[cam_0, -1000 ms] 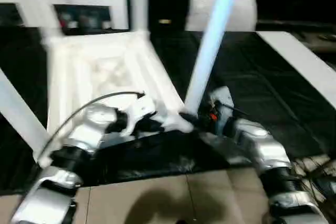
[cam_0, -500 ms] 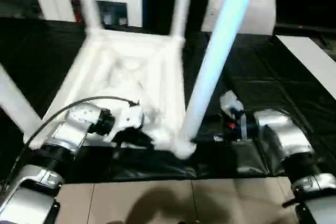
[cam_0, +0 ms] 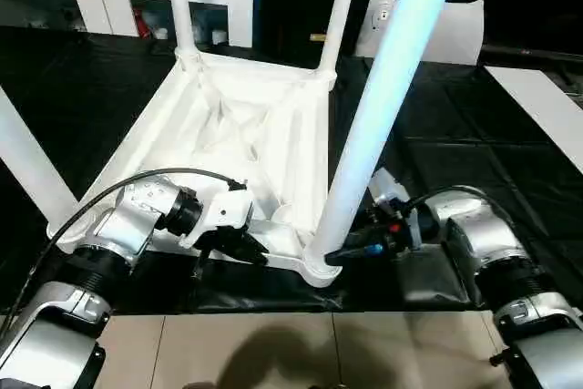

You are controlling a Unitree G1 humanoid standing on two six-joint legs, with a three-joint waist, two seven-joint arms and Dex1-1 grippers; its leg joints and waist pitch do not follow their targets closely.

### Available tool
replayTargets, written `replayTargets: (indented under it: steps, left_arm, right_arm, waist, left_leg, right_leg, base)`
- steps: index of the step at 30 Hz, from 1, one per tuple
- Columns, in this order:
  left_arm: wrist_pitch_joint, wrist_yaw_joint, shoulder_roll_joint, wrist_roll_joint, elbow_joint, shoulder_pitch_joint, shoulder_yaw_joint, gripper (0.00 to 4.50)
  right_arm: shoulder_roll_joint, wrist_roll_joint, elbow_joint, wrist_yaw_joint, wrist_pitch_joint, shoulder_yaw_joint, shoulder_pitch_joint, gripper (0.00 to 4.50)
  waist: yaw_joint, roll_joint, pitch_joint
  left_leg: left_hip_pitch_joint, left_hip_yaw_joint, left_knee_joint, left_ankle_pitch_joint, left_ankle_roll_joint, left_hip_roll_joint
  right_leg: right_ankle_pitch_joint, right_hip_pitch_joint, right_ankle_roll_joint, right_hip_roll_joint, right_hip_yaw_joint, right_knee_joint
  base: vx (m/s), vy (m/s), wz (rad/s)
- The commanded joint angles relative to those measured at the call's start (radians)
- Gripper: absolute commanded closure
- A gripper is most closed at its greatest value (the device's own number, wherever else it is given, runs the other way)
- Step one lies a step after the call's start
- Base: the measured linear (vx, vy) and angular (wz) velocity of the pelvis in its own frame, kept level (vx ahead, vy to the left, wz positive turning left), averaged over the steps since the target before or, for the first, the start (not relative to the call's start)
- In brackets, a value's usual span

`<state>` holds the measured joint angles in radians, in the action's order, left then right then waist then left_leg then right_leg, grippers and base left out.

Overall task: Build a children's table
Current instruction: Rotate leg to tighten

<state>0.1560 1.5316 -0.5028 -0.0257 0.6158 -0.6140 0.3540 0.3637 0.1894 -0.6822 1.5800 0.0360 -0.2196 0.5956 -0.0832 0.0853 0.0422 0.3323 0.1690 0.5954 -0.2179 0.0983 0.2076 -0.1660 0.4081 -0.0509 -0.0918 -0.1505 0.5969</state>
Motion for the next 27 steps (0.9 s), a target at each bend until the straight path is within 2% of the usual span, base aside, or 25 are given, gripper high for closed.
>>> replayTargets:
  steps: [1,6,10,11,12,13,14,15,16,17,18,19,20,21,22,23,24,25,26,27]
  left_arm:
    - [0.025,0.060,0.019,-0.036,0.004,0.000,0.077,4.50]
    - [0.015,0.019,0.030,-0.036,0.012,-0.001,0.065,4.50]
    - [-0.067,-0.074,0.066,-0.004,0.000,0.004,0.011,4.50]
    - [-0.100,-0.126,0.085,0.007,-0.007,0.006,-0.013,4.50]
    - [-0.124,-0.172,0.100,0.011,-0.013,0.009,-0.030,4.50]
    - [-0.161,-0.223,0.117,0.016,-0.026,0.013,-0.048,4.50]
    - [-0.183,-0.249,0.127,0.019,-0.035,0.015,-0.056,4.50]
    - [-0.217,-0.276,0.146,0.034,-0.055,0.022,-0.071,4.50]
    - [-0.241,-0.294,0.159,0.046,-0.070,0.026,-0.081,4.50]
    - [-0.263,-0.317,0.176,0.056,-0.088,0.032,-0.091,4.50]
    - [-0.291,-0.346,0.195,0.062,-0.108,0.038,-0.101,4.50]
    - [-0.309,-0.364,0.207,0.064,-0.121,0.041,-0.107,4.50]
    - [-0.333,-0.412,0.232,0.059,-0.142,0.048,-0.116,4.50]
    - [-0.353,-0.445,0.249,0.054,-0.160,0.054,-0.123,4.50]
    - [-0.383,-0.490,0.275,0.050,-0.184,0.060,-0.133,4.50]
    - [-0.383,-0.490,0.275,0.050,-0.184,0.060,-0.133,4.50]
    - [-0.419,-0.542,0.303,0.048,-0.207,0.066,-0.148,4.50]
    - [-0.454,-0.583,0.324,0.048,-0.230,0.070,-0.157,4.50]
    - [-0.496,-0.643,0.353,0.040,-0.265,0.077,-0.164,4.50]
    - [-0.504,-0.672,0.364,0.032,-0.269,0.075,-0.168,4.50]
  right_arm:
    - [-0.010,0.003,-0.007,0.009,-0.004,-0.006,0.019,2.44]
    - [-0.016,0.019,0.024,0.018,0.024,-0.004,-0.007,2.52]
    - [-0.021,0.059,0.116,-0.036,0.109,0.019,-0.071,2.53]
    - [-0.029,0.064,0.156,-0.088,0.151,0.028,-0.104,2.53]
    - [-0.041,0.061,0.183,-0.137,0.173,0.032,-0.131,2.53]
    - [-0.070,0.036,0.194,-0.237,0.176,0.042,-0.155,2.53]
    - [-0.088,0.018,0.198,-0.299,0.174,0.048,-0.167,2.53]
    - [-0.121,0.006,0.199,-0.379,0.179,0.063,-0.176,2.53]
    - [-0.143,0.000,0.199,-0.432,0.184,0.074,-0.182,2.53]
    - [-0.170,-0.001,0.202,-0.484,0.200,0.086,-0.184,2.53]
    - [-0.205,-0.002,0.207,-0.553,0.224,0.103,-0.184,2.53]
    - [-0.228,-0.004,0.213,-0.597,0.241,0.114,-0.183,2.54]
    - [-0.273,-0.002,0.206,-0.681,0.271,0.136,-0.169,2.54]
    - [-0.303,-0.001,0.216,-0.740,0.301,0.149,-0.165,2.54]
    - [-0.342,-0.011,0.206,-0.825,0.323,0.163,-0.147,2.54]
    - [-0.342,-0.011,0.206,-0.825,0.323,0.163,-0.147,2.54]
    - [-0.378,-0.017,0.193,-0.905,0.335,0.177,-0.129,2.54]
    - [-0.410,-0.020,0.183,-0.975,0.339,0.190,-0.114,2.54]
    - [-0.452,-0.037,0.161,-1.077,0.333,0.204,-0.092,2.54]
    - [-0.465,-0.040,0.148,-1.107,0.326,0.210,-0.082,2.54]
  waist:
    - [0.005,-0.007,-0.060]
    - [0.003,-0.010,-0.060]
    - [-0.005,-0.010,-0.060]
    - [-0.007,-0.009,-0.058]
    - [-0.007,-0.013,-0.056]
    - [-0.006,-0.009,-0.055]
    - [-0.002,-0.015,-0.050]
    - [0.007,-0.015,-0.044]
    - [0.011,-0.014,-0.042]
    - [0.025,-0.014,-0.041]
    - [0.032,-0.014,-0.042]
    - [0.048,-0.019,-0.045]
    - [0.064,-0.032,-0.047]
    - [0.080,-0.032,-0.045]
    - [0.086,-0.044,-0.044]
    - [0.109,-0.043,-0.039]
    - [0.123,-0.057,-0.040]
    - [0.123,-0.057,-0.040]
    - [0.141,-0.066,-0.030]
    - [0.141,-0.066,-0.028]
  left_leg:
    - [0.010,0.001,-0.066,-0.088,-0.054,0.041]
    - [0.008,0.000,-0.067,-0.094,-0.049,0.044]
    - [0.006,0.000,-0.067,-0.082,-0.049,0.044]
    - [0.007,0.000,-0.069,-0.084,-0.045,0.044]
    - [0.006,0.000,-0.069,-0.093,-0.042,0.043]
    - [0.004,-0.002,-0.071,-0.120,-0.033,0.042]
    - [0.003,-0.004,-0.074,-0.154,-0.017,0.036]
    - [-0.003,-0.005,-0.072,-0.203,-0.008,0.026]
    - [-0.005,-0.005,-0.070,-0.220,0.001,0.025]
    - [0.000,-0.012,-0.066,-0.247,0.013,0.016]
    - [-0.003,-0.013,-0.062,-0.263,0.016,0.014]
    - [-0.003,-0.017,-0.059,-0.274,0.014,0.012]
    - [0.001,-0.023,-0.065,-0.283,0.009,0.019]
    - [0.004,-0.027,-0.065,-0.311,0.004,0.022]
    - [-0.007,-0.030,-0.066,-0.335,0.004,0.027]
    - [-0.011,-0.034,-0.065,-0.383,-0.001,0.030]
    - [-0.021,-0.037,-0.068,-0.418,-0.009,0.041]
    - [-0.021,-0.037,-0.068,-0.418,-0.009,0.041]
    - [0.004,-0.059,-0.106,-0.515,-0.005,0.079]
    - [0.003,-0.062,-0.129,-0.583,0.000,0.097]
  right_leg:
    - [-0.291,-0.064,-0.137,-0.072,0.077,-0.062]
    - [-0.276,-0.063,-0.145,-0.072,0.078,-0.060]
    - [-0.255,-0.064,-0.144,-0.071,0.078,-0.059]
    - [-0.262,-0.066,-0.138,-0.070,0.078,-0.062]
    - [-0.277,-0.064,-0.134,-0.071,0.078,-0.063]
    - [-0.328,-0.063,-0.115,-0.073,0.076,-0.072]
    - [-0.409,-0.060,-0.087,-0.075,0.073,-0.084]
    - [-0.537,-0.056,-0.041,-0.073,0.064,-0.105]
    - [-0.590,-0.055,-0.019,-0.074,0.059,-0.113]
    - [-0.678,-0.057,0.031,-0.073,0.042,-0.127]
    - [-0.708,-0.055,0.051,-0.073,0.034,-0.137]
    - [-0.713,-0.058,0.071,-0.072,0.021,-0.148]
    - [-0.673,-0.067,0.064,-0.071,0.012,-0.150]
    - [-0.658,-0.069,0.069,-0.069,-0.001,-0.158]
    - [-0.648,-0.067,0.059,-0.070,-0.006,-0.161]
    - [-0.647,-0.068,0.064,-0.067,-0.027,-0.174]
    - [-0.605,-0.076,0.050,-0.075,-0.030,-0.172]
    - [-0.605,-0.076,0.050,-0.075,-0.030,-0.172]
    - [-0.519,-0.105,0.037,-0.071,-0.028,-0.132]
    - [-0.450,-0.109,0.019,-0.070,0.007,-0.091]
  base:
    - [0.000,0.000,0.00]
    - [0.000,0.000,0.00]
    - [0.000,0.000,0.00]
    - [0.000,0.000,0.00]
    - [0.000,0.000,0.00]
    - [0.000,0.000,0.00]
    - [0.000,0.000,0.00]
    - [0.000,0.000,0.00]
    - [0.000,0.000,0.00]
    - [-0.056,0.003,-0.12]
    - [-0.056,0.003,-0.12]
    - [-0.058,0.019,-0.13]
    - [0.000,0.000,0.00]
    - [0.000,0.000,0.00]
    - [0.000,0.000,0.00]
    - [0.000,0.000,0.00]
    - [0.000,0.000,0.00]
    - [0.000,0.000,0.00]
    - [0.000,0.000,0.00]
    - [0.000,0.000,0.00]
